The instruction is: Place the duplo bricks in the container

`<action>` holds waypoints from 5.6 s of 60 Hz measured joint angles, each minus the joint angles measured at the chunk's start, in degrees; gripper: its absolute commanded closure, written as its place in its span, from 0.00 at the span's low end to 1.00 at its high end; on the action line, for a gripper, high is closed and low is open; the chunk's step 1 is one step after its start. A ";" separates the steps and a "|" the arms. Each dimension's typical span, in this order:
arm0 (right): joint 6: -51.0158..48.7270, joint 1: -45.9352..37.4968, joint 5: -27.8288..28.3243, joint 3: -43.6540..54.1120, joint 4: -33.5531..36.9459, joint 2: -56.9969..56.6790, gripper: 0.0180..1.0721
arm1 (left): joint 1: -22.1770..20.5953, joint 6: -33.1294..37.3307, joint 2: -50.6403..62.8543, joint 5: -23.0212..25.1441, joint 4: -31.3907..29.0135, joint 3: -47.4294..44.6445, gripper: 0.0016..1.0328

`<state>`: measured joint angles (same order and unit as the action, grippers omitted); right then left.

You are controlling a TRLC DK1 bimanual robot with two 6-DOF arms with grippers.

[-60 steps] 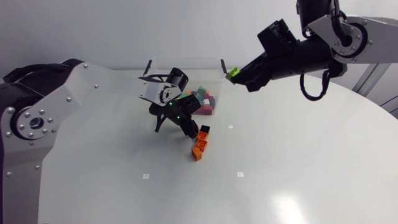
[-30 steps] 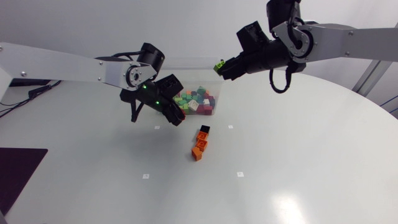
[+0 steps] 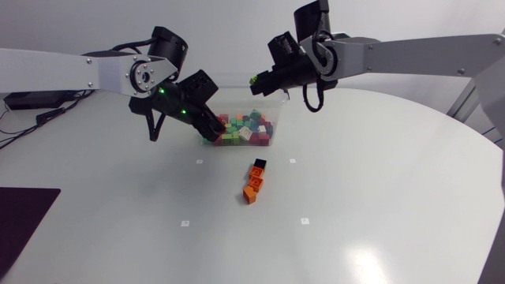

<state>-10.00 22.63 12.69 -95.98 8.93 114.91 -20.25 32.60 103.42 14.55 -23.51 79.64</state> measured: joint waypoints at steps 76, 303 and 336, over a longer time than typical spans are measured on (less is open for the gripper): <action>-9.64 0.20 1.70 30.12 2.73 -15.67 0.08 | 5.14 -16.39 15.39 -1.81 13.57 22.16 0.59; -9.31 -8.15 8.39 23.74 4.59 -22.12 0.73 | -15.28 -13.14 3.28 -7.61 -15.21 -5.31 0.72; -3.58 -2.75 1.97 6.75 1.92 -4.52 0.73 | -8.41 -12.66 -3.10 -7.63 -14.75 -2.73 0.72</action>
<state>-13.58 19.88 14.66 -89.23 10.85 110.39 -28.67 19.94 100.31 6.92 -38.26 76.90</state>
